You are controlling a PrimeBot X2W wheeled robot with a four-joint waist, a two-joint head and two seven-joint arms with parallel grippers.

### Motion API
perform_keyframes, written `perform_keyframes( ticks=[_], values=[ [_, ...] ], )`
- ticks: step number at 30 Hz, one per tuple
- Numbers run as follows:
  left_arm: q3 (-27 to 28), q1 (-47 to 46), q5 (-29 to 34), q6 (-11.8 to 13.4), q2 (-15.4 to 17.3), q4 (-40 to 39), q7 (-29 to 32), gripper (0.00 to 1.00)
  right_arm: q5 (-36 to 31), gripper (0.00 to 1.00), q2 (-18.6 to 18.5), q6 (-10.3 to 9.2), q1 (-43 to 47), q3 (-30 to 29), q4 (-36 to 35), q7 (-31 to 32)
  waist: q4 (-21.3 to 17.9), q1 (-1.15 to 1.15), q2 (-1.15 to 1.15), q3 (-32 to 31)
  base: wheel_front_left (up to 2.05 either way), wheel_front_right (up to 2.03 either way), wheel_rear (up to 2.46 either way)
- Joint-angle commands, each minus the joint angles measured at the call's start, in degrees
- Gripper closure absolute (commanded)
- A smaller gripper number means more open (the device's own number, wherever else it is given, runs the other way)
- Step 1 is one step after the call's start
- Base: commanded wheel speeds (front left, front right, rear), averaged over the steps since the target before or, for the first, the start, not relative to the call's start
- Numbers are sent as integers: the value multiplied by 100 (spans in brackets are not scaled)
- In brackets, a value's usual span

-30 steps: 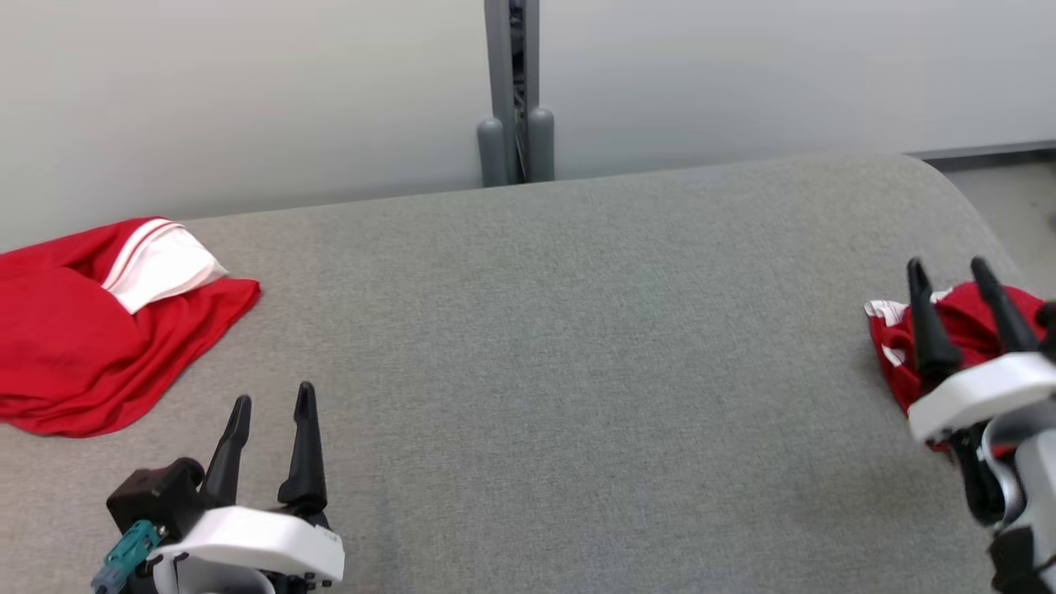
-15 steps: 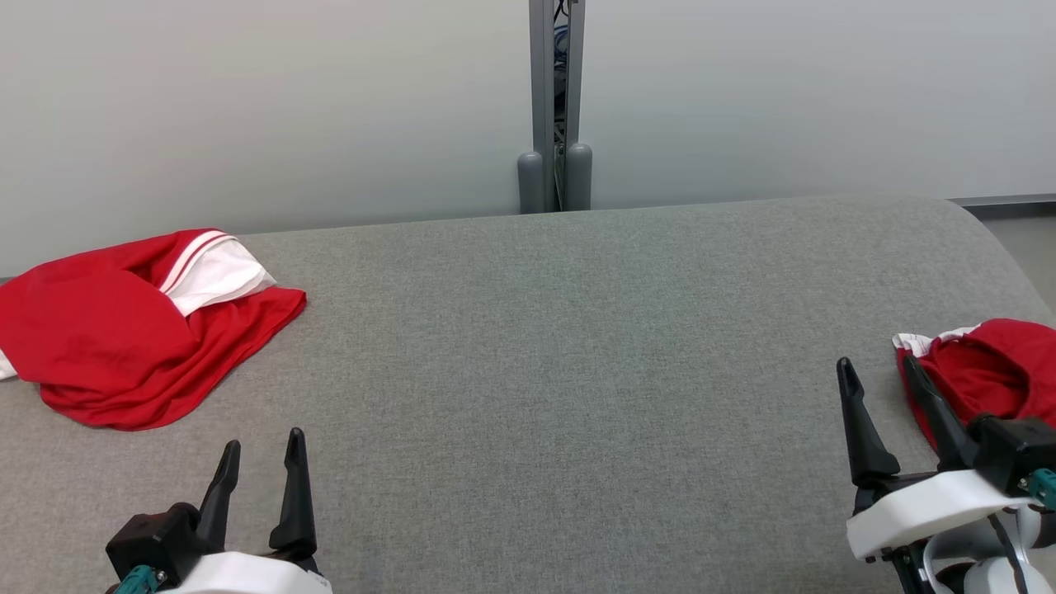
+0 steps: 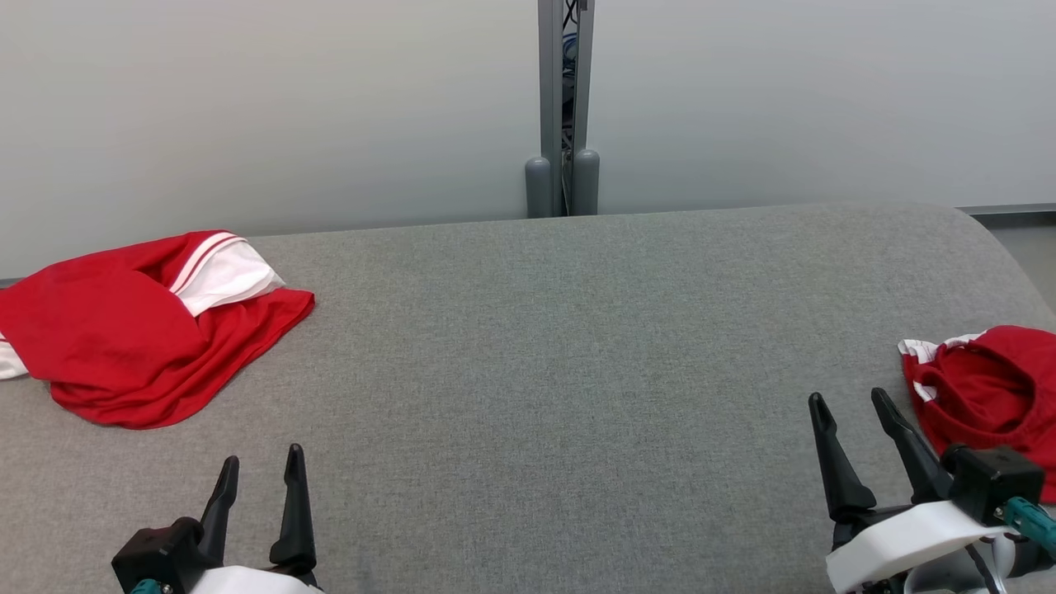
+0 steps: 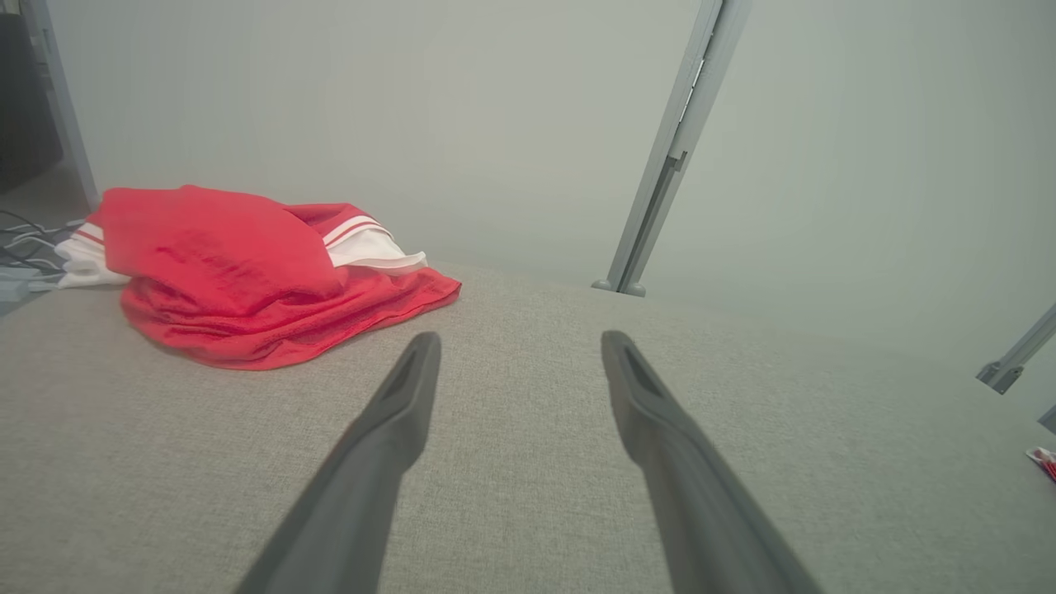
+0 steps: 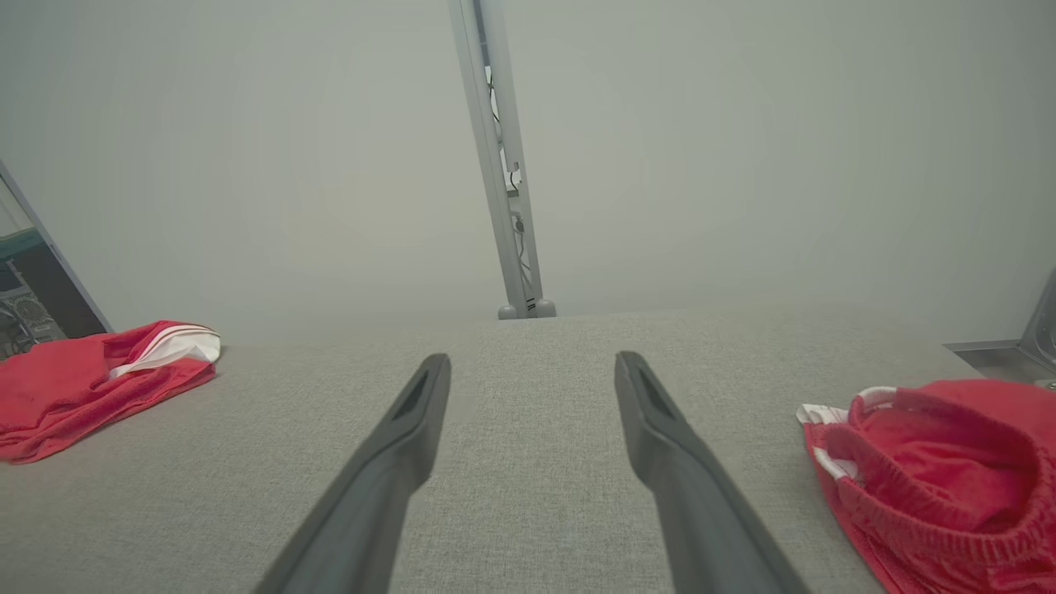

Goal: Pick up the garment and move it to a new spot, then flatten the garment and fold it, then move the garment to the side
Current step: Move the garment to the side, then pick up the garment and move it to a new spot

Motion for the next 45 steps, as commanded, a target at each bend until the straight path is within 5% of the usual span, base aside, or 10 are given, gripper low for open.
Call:
perform_keyframes(
  ticks=[1, 18, 28, 45],
  values=[
    [39, 59, 39, -27, 13, 19, -24, 0, 37, 0, -15, 0, 63, 21, 27, -51, -1, 0, 0, 3, 0, 0, 0],
    [10, -102, 70, -100, -7, 157, -24, 0, 99, 0, -14, 0, -84, 64, 110, -97, 67, 0, 0, 10, 0, 0, 0],
    [12, -187, 78, -68, 34, 127, 16, 0, 175, 0, -15, 0, -119, 87, 75, -158, 477, 0, 0, 52, 0, 0, 0],
    [104, -199, 61, -29, 84, 53, 28, 0, 198, 0, -17, 0, -225, 76, 47, -206, 2380, 0, 0, 272, 0, 0, 0]
  ],
)
